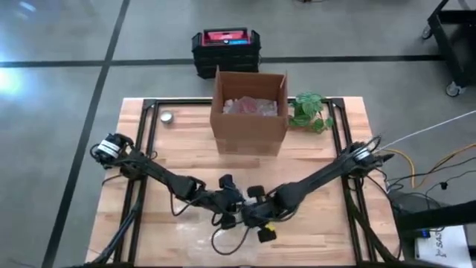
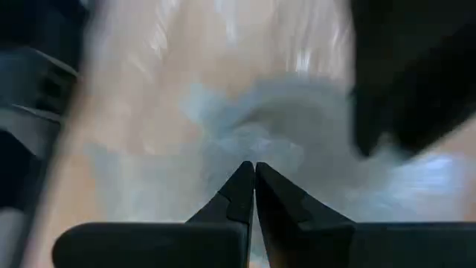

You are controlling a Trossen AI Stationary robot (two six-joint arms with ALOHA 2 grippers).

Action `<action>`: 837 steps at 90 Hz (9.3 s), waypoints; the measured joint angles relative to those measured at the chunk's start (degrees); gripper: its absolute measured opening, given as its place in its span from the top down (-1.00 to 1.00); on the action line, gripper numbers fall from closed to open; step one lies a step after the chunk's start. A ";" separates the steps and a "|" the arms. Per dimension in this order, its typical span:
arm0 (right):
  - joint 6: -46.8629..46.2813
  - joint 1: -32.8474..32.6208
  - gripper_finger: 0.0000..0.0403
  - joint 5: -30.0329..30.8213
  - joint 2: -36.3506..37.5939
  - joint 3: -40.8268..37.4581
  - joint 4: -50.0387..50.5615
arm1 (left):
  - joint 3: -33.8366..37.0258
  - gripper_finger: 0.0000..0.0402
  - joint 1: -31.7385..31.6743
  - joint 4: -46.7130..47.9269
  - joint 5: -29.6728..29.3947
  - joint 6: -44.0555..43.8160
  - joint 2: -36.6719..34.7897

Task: Wrap mug
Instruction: Wrap the white mug with the transparent bubble wrap

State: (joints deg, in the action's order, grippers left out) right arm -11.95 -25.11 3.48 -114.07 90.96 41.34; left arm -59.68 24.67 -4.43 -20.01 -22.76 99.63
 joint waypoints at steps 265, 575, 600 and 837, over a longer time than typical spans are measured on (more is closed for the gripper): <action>1.33 0.81 1.00 4.27 -0.89 0.18 2.69 | 0.07 0.71 0.02 -1.11 -0.11 0.83 0.04; -3.06 2.61 1.00 5.95 -2.84 0.52 -5.04 | 21.10 0.98 36.21 9.97 -14.89 -83.69 -7.34; -1.94 2.68 1.00 5.91 3.31 0.53 -4.31 | 18.45 0.99 35.70 10.47 -22.56 -73.12 -14.03; 5.53 0.40 1.00 5.49 4.12 -7.74 -9.02 | -5.18 0.11 8.28 17.46 -6.91 -13.63 -12.86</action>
State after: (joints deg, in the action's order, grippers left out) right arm -6.42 -24.71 8.97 -109.95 83.21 32.32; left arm -64.86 32.95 13.03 -26.92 -36.39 86.77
